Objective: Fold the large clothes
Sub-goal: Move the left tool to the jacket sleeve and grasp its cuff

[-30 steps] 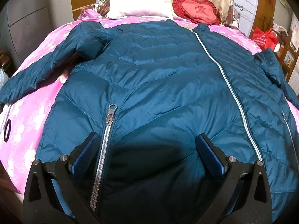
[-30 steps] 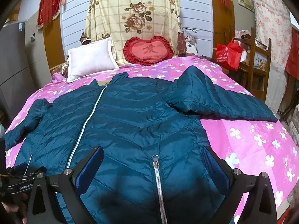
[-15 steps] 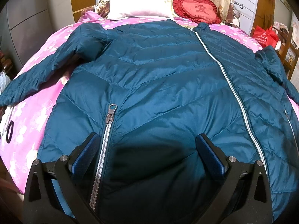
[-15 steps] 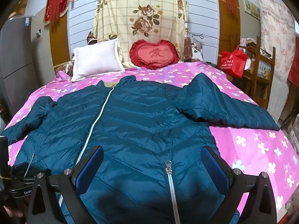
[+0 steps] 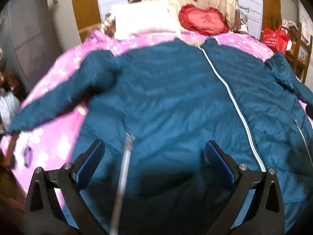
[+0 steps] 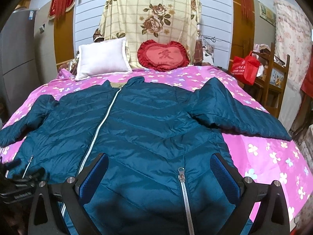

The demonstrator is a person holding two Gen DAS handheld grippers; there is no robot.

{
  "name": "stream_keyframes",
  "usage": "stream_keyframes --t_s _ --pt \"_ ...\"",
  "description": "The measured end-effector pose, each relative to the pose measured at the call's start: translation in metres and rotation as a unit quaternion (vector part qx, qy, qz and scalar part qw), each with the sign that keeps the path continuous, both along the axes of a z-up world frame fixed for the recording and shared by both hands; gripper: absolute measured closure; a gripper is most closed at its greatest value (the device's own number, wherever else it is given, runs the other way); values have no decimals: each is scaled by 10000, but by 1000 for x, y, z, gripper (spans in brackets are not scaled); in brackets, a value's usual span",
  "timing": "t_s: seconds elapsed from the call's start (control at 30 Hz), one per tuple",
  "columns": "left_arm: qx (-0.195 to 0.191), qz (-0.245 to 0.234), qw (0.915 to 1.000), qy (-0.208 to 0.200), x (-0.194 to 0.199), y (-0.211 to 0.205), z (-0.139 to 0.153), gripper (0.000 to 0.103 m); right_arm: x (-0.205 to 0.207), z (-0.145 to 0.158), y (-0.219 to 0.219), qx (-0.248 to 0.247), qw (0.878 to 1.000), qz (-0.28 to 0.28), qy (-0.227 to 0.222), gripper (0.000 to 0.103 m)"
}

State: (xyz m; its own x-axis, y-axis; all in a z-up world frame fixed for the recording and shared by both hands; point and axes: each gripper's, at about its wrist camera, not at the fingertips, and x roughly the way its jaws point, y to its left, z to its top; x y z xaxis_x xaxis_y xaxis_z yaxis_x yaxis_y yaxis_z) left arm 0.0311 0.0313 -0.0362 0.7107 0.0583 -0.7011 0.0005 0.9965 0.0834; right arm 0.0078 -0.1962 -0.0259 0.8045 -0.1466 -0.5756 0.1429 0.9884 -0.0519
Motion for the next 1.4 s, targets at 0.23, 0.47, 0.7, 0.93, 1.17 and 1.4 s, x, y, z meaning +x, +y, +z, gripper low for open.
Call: stream_keyframes --t_s 0.23,0.47,0.7,0.93,1.17,1.4 --pt "50 141 9997 -166 9 21 33 0 -1 0 -6 90 10000 -36 -12 0" --pt "-42 391 9990 -205 12 52 48 0 -3 0 -6 117 9999 -30 -26 0" --pt "-158 705 9974 -33 18 84 42 0 -4 -1 -6 84 10000 -15 3 0" --pt "-401 1111 9929 116 25 135 29 0 -2 -3 0 -6 10000 33 56 0" --pt "-161 1934 9809 140 27 224 22 0 2 -6 7 -85 9999 77 123 0" --pt "67 3066 9514 271 9 339 15 0 3 -7 7 -31 9998 76 159 0"
